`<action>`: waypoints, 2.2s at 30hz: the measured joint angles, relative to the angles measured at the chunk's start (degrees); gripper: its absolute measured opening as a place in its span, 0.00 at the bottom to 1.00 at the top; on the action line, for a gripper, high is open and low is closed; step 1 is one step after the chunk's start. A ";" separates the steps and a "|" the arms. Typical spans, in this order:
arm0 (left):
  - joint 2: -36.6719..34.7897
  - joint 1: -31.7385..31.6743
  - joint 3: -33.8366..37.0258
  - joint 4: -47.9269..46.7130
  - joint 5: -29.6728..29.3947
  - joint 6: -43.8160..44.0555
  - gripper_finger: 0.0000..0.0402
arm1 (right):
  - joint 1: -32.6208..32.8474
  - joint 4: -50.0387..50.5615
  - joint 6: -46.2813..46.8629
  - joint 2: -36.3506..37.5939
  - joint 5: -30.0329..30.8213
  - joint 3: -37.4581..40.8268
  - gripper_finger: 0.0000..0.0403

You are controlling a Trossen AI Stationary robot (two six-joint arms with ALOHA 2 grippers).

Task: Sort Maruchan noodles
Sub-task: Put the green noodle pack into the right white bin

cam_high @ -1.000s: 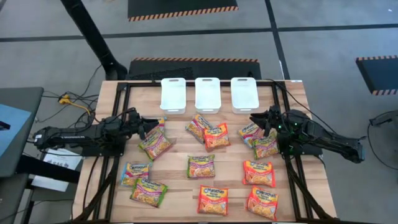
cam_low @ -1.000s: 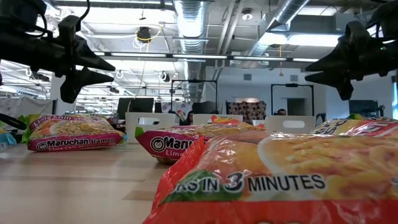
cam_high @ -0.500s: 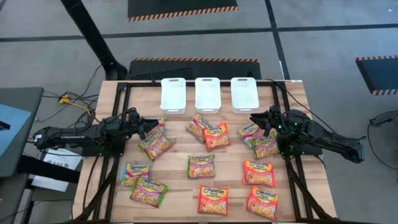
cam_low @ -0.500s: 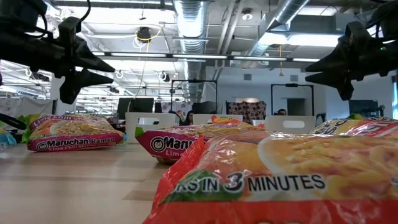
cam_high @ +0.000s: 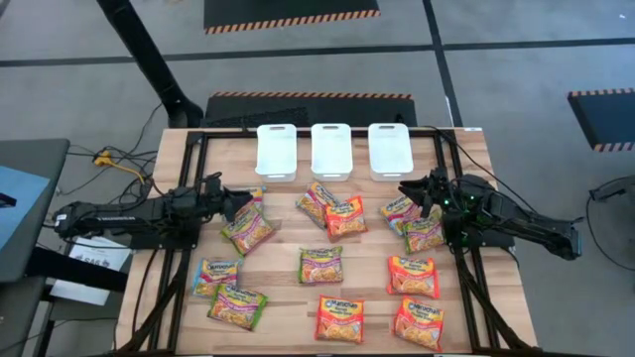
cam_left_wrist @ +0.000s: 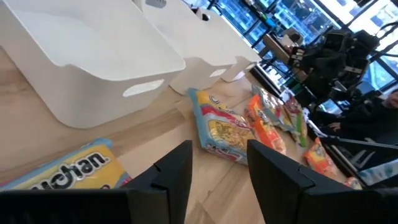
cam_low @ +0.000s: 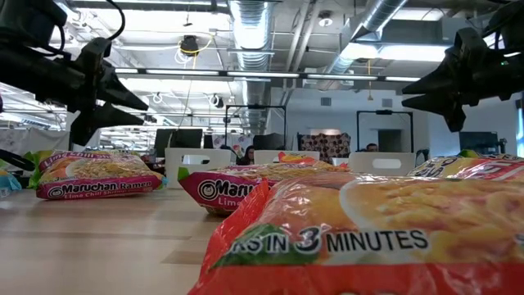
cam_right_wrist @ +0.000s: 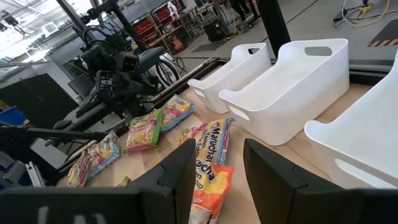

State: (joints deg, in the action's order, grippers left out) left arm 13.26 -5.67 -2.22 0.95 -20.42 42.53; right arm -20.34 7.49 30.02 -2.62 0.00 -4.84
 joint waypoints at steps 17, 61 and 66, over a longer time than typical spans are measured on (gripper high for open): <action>0.00 0.00 0.00 0.49 -7.29 1.59 0.49 | 0.00 0.00 0.01 -0.01 0.03 -0.02 0.40; 17.83 0.01 -38.54 -25.62 -7.17 -8.75 0.49 | -0.07 -27.09 -0.50 0.00 0.08 -0.51 0.40; 21.13 -0.18 -40.65 -31.67 -3.59 -5.92 0.49 | -0.07 -26.85 -2.41 -0.01 0.08 -1.62 0.40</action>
State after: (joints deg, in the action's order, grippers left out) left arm 34.39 -5.85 -42.87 -30.72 -24.00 36.62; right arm -20.40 -19.36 27.61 -2.63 0.08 -6.46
